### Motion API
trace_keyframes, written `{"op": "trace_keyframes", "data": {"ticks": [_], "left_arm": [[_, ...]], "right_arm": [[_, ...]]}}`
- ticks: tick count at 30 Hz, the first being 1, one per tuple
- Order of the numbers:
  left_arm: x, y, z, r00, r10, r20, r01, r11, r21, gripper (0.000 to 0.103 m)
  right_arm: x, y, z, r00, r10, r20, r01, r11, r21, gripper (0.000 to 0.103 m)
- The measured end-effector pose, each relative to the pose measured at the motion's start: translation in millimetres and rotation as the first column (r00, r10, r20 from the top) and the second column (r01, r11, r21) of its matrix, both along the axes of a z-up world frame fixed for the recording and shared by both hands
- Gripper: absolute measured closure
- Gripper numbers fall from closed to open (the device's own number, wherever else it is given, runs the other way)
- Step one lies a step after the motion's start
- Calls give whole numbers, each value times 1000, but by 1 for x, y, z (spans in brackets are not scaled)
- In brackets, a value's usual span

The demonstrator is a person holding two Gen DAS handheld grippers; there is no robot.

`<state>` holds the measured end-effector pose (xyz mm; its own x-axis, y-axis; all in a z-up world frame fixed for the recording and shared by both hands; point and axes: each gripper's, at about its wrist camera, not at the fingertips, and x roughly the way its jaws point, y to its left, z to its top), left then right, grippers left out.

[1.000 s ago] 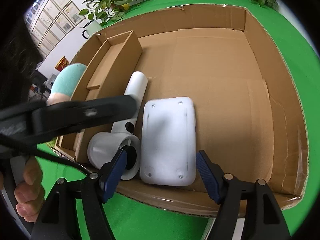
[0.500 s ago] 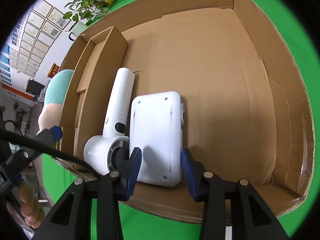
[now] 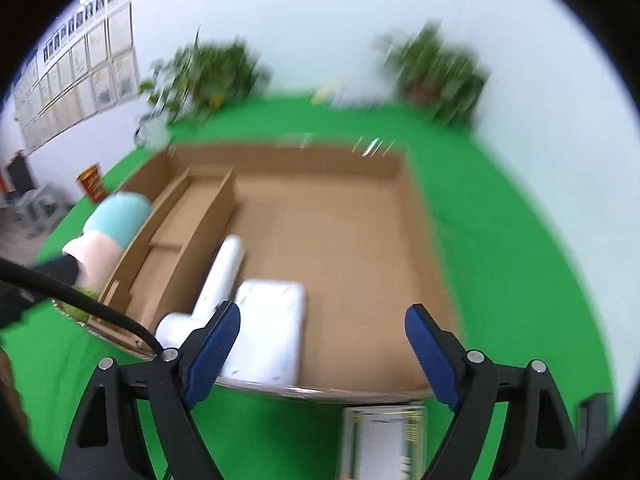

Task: Organize objects
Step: 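Move the right tool back to the white-and-green medicine box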

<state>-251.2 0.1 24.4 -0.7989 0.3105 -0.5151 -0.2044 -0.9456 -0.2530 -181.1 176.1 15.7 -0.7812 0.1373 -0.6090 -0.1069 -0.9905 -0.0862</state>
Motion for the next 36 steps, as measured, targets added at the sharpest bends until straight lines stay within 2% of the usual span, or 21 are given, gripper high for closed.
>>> {"op": "trace_keyframes", "data": {"ticks": [2,4,9,12,13,15,16,17,18,19,20,21,22,23,24,25,26,27,29,32,36], "left_arm": [[22,7,11,995,38,-96,-46,995,-83,1],[35,13,17,989,65,-134,-84,986,-146,1],[52,12,21,979,150,-140,-168,978,-126,1],[65,15,22,971,169,-167,-197,967,-163,1],[68,17,22,972,166,-169,-194,966,-171,1],[74,17,23,974,154,-168,-183,968,-171,1],[77,18,23,972,154,-175,-184,967,-175,1],[81,20,24,970,155,-186,-189,965,-181,3],[85,21,24,969,155,-191,-191,964,-187,10],[87,23,23,973,142,-183,-179,963,-203,42],[88,24,23,979,125,-163,-160,963,-218,74],[87,27,20,986,108,-128,-136,962,-236,82],[85,27,16,990,105,-97,-126,961,-245,83],[86,26,12,990,114,-86,-132,961,-242,82],[87,24,11,988,125,-87,-143,961,-238,80],[89,23,8,987,139,-86,-156,960,-233,58],[90,21,7,985,151,-83,-166,959,-228,14],[93,18,4,983,160,-88,-175,960,-217,0],[101,15,-1,984,146,-103,-164,966,-202,1],[104,18,-18,993,102,-57,-113,961,-253,1],[109,15,-42,996,90,5,-86,966,-243,1]], "right_arm": [[26,-5,8,995,-25,-101,32,997,64,19],[49,-13,13,984,4,-179,9,997,70,19],[73,-18,17,974,34,-224,-36,999,-5,19],[81,-13,17,975,17,-220,-30,998,-54,20],[83,-11,17,975,24,-222,-39,997,-67,24],[88,-9,16,971,35,-235,-57,995,-87,53],[87,-8,14,975,33,-220,-56,993,-100,77],[87,-8,13,978,23,-206,-45,994,-103,84],[87,-8,11,980,15,-198,-36,994,-104,84],[89,-7,10,980,10,-198,-32,994,-106,84],[91,-5,9,980,3,-197,-26,993,-111,78],[93,-4,8,982,-6,-190,-17,993,-117,68],[96,-3,7,982,-9,-189,-15,992,-126,34],[98,-1,6,980,-11,-197,-18,989,-145,10],[102,0,6,978,-14,-206,-18,988,-153,9],[106,0,4,979,-10,-206,-21,988,-150,9],[108,1,1,980,4,-197,-33,989,-144,9],[109,2,-2,982,10,-189,-37,989,-140,9],[111,5,-16,989,6,-148,-27,990,-138,9],[115,16,-41,998,-6,-67,-5,987,-161,9],[118,30,-70,999,-13,40,20,981,-193,9]]}}
